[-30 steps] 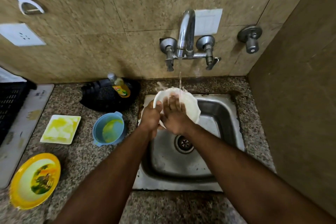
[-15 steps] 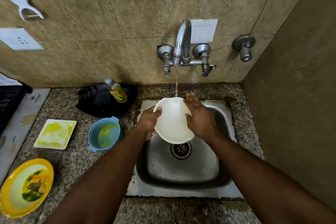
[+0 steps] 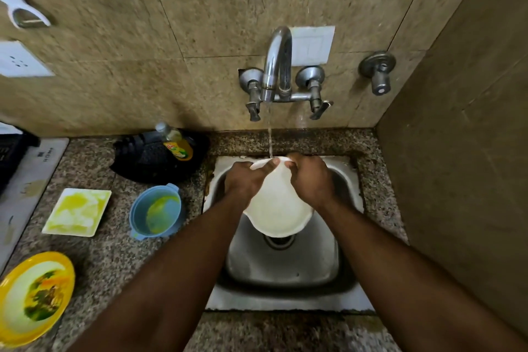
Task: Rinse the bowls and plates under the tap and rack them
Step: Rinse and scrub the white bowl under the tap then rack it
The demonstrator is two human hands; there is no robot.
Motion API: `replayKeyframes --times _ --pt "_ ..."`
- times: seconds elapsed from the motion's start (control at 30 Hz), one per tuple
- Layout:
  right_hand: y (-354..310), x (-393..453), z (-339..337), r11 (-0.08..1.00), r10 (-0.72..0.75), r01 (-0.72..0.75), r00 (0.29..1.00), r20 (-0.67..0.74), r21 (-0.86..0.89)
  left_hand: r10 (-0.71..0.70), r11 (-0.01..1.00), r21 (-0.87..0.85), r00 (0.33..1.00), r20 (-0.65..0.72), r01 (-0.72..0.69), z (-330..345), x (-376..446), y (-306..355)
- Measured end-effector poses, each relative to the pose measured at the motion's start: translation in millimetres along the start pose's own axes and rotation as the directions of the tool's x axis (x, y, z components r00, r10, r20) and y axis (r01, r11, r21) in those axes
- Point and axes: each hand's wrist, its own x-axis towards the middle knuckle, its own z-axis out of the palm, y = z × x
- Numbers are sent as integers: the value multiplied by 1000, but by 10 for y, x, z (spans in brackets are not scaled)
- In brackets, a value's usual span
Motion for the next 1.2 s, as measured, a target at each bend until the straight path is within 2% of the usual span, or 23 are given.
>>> replayKeyframes --times 0.1,0.17,0.27,0.37,0.43,0.47,0.5,0.6,0.7,0.77,0.87,0.93,1.03,1.1,1.2 --pt "61 -1 -102 1000 -3 3 999 -41 16 72 982 -177 997 26 -66 49 62 -2" --pt "84 -2 -166 1000 10 -9 998 -68 20 120 950 -303 986 116 -80 74 114 -37" --pt "79 -8 -209 998 52 -49 992 -112 30 201 918 -376 966 165 -126 93 137 -45" --pt "43 -65 -215 990 140 -140 976 -164 10 68 948 -319 987 148 -18 158 101 -62" --pt "-19 -124 -221 980 187 -196 960 -208 -19 -104 940 -299 974 200 162 197 49 -54" --pt "-62 -163 -204 982 165 -180 960 -227 -50 -191 890 -357 943 274 284 225 42 -32" --pt "-99 -211 -173 987 113 -135 967 -229 -85 -240 797 -460 904 353 391 242 -1 46" --pt "-127 -385 -11 982 -92 48 965 -245 -181 -244 448 -704 832 498 552 266 -57 203" --pt "-78 -531 120 970 -194 143 943 -271 -196 -226 287 -748 801 554 598 230 -79 234" --pt "-59 -612 204 955 -255 191 921 -296 -228 -165 193 -814 836 524 548 200 -121 230" --pt "-25 -659 251 935 -328 261 895 -303 -241 -134 46 -857 853 504 514 180 -160 197" --pt "0 -679 240 933 -342 289 898 -276 -215 -126 44 -865 862 491 500 135 -161 152" --pt "55 -714 228 949 -312 294 931 -189 -117 -93 186 -880 900 427 437 45 -211 136" --pt "84 -727 247 958 -282 285 956 -86 24 -76 252 -887 922 380 386 -12 -247 142" --pt "8 -730 271 940 -320 313 947 34 139 -33 344 -872 932 360 349 -56 -254 112"
